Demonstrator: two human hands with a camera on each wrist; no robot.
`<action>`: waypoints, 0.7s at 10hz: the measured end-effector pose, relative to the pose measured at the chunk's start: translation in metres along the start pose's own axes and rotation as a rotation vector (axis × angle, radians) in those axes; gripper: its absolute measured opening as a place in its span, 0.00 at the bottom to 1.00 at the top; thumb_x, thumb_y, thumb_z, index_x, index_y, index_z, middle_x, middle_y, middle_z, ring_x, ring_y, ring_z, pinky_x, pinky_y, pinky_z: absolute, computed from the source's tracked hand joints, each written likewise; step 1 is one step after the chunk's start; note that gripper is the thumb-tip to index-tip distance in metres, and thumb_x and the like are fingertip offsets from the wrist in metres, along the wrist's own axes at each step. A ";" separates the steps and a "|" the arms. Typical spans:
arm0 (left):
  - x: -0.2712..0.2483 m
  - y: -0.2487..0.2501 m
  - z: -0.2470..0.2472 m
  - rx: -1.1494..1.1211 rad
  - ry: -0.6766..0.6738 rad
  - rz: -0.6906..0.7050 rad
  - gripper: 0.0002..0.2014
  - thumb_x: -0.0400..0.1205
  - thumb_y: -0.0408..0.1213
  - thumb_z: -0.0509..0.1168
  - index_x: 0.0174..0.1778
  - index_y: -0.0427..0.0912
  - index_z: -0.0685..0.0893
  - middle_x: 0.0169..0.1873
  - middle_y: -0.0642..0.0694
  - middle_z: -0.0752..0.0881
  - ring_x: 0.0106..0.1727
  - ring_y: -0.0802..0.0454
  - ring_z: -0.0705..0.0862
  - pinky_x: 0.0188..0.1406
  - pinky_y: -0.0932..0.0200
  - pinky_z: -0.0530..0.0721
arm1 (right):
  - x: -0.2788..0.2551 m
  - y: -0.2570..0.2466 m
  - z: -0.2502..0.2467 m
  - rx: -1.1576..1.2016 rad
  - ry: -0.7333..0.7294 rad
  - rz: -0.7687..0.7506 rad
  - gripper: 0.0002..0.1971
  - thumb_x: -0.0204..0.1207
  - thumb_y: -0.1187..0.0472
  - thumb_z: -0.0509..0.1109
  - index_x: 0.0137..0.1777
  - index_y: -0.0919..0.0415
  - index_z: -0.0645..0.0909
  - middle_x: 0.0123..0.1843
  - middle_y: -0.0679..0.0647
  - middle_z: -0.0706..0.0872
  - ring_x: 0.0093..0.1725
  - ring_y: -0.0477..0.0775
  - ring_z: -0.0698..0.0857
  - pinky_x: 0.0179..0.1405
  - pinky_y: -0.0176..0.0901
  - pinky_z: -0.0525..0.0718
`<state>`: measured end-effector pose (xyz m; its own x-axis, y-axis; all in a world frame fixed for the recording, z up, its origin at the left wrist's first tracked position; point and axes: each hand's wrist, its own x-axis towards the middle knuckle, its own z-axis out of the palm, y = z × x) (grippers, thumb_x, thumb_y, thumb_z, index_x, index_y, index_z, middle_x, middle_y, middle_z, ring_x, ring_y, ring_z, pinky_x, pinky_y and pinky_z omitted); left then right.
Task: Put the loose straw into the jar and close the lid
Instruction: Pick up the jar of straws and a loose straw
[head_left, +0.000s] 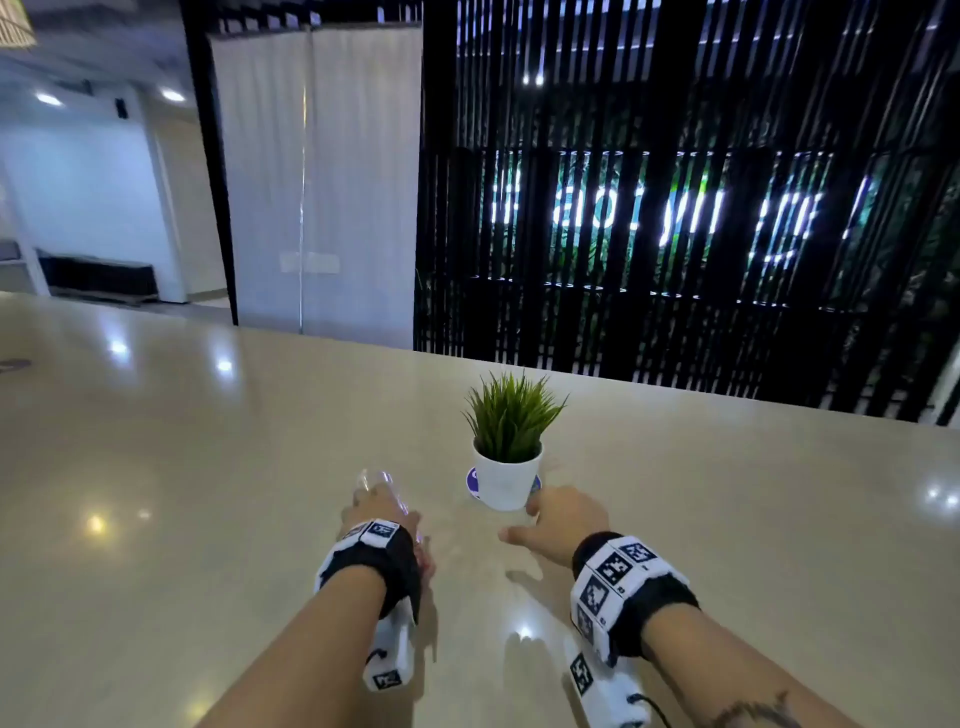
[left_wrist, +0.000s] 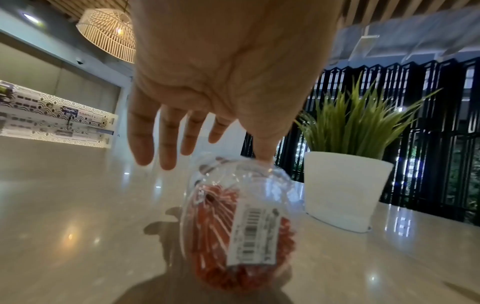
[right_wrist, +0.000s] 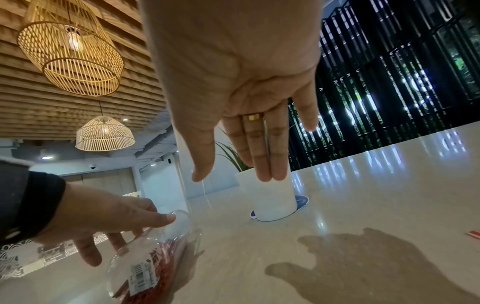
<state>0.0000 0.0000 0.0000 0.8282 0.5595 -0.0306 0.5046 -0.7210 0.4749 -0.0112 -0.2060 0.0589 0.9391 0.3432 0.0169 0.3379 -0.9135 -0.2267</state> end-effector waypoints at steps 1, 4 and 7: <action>0.008 0.001 0.001 -0.003 -0.077 -0.011 0.29 0.77 0.45 0.63 0.71 0.36 0.64 0.71 0.33 0.72 0.70 0.35 0.73 0.67 0.47 0.75 | 0.008 0.007 0.002 -0.030 -0.030 0.015 0.29 0.71 0.37 0.65 0.61 0.60 0.80 0.55 0.56 0.88 0.55 0.56 0.85 0.53 0.47 0.83; 0.043 -0.006 0.023 -0.524 -0.246 -0.222 0.50 0.65 0.35 0.76 0.77 0.34 0.51 0.66 0.25 0.76 0.62 0.30 0.80 0.56 0.44 0.82 | 0.011 0.027 0.000 -0.041 -0.037 0.174 0.28 0.71 0.36 0.65 0.59 0.59 0.80 0.55 0.54 0.88 0.56 0.55 0.85 0.53 0.45 0.81; 0.056 -0.018 0.017 -0.839 -0.429 -0.173 0.32 0.62 0.30 0.79 0.58 0.22 0.75 0.42 0.27 0.85 0.39 0.34 0.88 0.48 0.35 0.86 | 0.006 0.035 -0.001 -0.072 -0.113 0.321 0.25 0.72 0.40 0.66 0.55 0.62 0.83 0.54 0.57 0.88 0.50 0.56 0.85 0.43 0.43 0.79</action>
<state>0.0411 0.0373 -0.0253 0.8614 0.3129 -0.4001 0.4274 -0.0208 0.9038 0.0062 -0.2366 0.0518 0.9868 0.0544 -0.1526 0.0340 -0.9905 -0.1332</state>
